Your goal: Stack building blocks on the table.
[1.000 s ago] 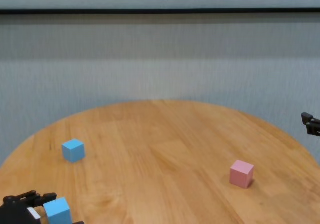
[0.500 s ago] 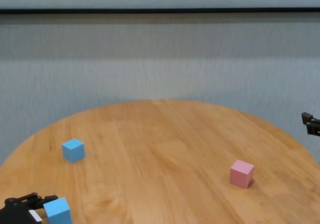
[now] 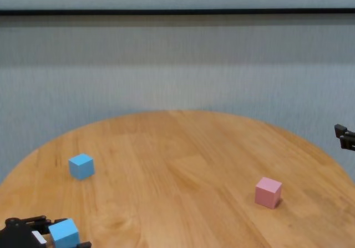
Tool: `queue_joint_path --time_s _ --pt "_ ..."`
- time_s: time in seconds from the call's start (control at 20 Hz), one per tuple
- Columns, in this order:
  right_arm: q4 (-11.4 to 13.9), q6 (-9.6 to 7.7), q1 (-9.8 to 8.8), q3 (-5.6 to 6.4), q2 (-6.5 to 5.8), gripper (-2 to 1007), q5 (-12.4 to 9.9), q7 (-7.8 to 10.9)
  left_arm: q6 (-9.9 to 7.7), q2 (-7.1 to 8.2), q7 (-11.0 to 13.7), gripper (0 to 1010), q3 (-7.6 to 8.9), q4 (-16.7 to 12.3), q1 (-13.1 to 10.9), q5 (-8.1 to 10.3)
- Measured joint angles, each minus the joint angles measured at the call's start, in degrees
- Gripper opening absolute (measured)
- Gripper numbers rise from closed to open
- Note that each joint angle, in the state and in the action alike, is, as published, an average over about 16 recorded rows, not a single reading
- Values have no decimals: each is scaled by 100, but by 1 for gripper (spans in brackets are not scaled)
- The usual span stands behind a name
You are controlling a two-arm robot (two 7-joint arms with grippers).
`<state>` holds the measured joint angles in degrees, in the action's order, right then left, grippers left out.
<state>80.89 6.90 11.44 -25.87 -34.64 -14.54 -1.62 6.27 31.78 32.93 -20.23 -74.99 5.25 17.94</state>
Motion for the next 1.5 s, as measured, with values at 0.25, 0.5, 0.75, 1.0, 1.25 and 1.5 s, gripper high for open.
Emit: queue_joint_path --time_s 0.25,0.5,0.75,1.0,1.25,1.5 --pt "0 0 0 0 0 1005 0 0 12 -2 -19 595 10 -8 -6 1" --pt "0 0 0 0 0 1005 0 0 19 -19 -130 476 29 -48 -12 -49" --pt "0 0 0 0 0 1005 0 0 -12 -88 -332 411 57 -149 11 -170" --pt "0 0 0 0 0 1005 0 0 -109 -219 -521 397 66 -320 106 -336" --pt "0 0 0 0 0 1005 0 0 -248 -413 -573 397 10 -465 310 -458" --pt "0 0 0 0 0 1005 0 0 -402 -665 -503 397 -149 -432 654 -519"
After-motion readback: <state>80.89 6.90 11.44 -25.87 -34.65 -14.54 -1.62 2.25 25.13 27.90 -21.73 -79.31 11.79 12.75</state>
